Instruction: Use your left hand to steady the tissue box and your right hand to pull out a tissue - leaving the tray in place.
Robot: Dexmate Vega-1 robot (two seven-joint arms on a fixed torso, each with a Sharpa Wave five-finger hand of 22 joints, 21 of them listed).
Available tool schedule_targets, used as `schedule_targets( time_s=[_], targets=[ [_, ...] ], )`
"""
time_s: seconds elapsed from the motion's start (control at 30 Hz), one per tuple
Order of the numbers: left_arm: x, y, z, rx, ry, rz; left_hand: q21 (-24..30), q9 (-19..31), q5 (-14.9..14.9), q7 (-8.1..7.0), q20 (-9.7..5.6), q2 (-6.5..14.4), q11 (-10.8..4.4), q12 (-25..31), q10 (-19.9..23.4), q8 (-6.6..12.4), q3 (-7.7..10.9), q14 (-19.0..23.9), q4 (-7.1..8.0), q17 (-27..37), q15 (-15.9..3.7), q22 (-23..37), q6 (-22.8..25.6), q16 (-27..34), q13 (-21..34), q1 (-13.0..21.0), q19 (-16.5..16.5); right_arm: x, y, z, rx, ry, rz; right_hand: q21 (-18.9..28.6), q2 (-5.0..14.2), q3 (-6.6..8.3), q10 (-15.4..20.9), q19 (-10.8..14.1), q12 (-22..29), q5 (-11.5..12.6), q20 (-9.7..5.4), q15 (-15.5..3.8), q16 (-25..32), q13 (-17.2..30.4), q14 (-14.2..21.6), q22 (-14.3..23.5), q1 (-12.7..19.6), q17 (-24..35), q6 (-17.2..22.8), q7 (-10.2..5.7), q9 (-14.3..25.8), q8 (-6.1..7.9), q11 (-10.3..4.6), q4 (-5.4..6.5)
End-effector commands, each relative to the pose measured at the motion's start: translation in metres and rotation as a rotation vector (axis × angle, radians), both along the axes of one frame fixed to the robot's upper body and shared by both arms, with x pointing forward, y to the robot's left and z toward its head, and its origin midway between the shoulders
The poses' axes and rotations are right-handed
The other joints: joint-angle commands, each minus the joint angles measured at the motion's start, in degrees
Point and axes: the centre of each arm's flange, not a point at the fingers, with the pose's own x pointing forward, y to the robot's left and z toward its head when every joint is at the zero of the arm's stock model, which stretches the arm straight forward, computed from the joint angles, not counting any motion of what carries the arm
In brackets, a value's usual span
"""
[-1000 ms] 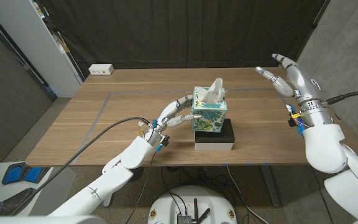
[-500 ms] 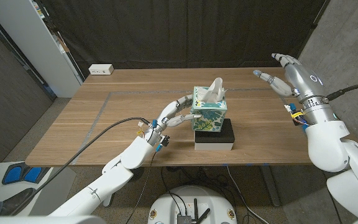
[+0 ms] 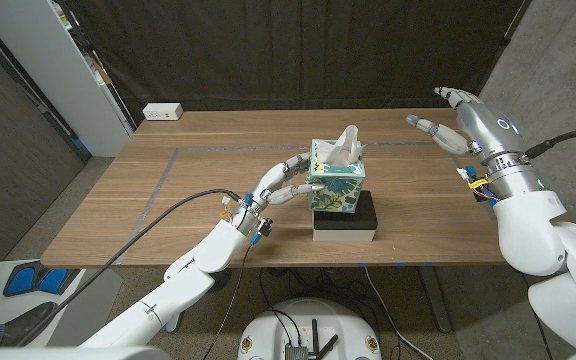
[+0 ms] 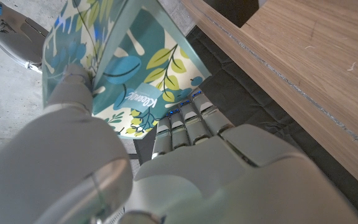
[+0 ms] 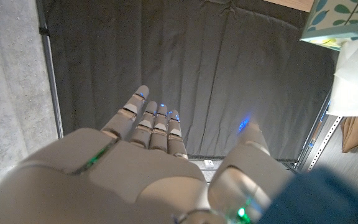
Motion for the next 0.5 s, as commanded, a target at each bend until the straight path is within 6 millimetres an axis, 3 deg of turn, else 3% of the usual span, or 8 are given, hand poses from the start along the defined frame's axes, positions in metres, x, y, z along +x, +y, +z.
schedule_targets(
  time_s=[0.03, 0.5],
  targets=[
    [-0.002, -0.001, -0.001, 0.001, -0.003, -0.002, -0.2, 0.3, 0.4, -0.10, -0.31, 0.4, 0.13, -0.1, 0.5, -0.18, 0.08, 0.5, 0.21, 0.2, -1.36, 0.2, 0.5, 0.1, 0.1, 0.0, 0.4, -0.002, 0.008, 0.005, -0.023, 0.012, 0.061, 0.4, 0.73, 0.60, 0.3, 0.5, 0.3, 0.6, 0.12, -0.04, 0.3, 0.2, 0.5, 0.2, 0.8, -0.1, 0.3, -0.19, 0.2, 0.23, -0.15, 0.02],
    [-0.005, -0.002, -0.001, 0.008, -0.003, 0.000, -0.2, 0.3, 0.4, -0.01, -0.31, 0.5, 0.20, -0.2, 0.6, -0.24, 0.05, 0.5, 0.17, 0.2, -1.35, 0.3, 0.7, 0.0, 0.1, 0.2, 0.4, -0.002, 0.025, 0.015, -0.088, 0.015, 0.127, 0.3, 0.90, 1.01, 0.4, 0.5, 0.3, 0.8, 0.17, 0.06, 0.3, 0.3, 0.5, 0.2, 1.6, -0.1, 0.5, -0.22, 0.3, 0.24, -0.21, -0.10]
  ],
)
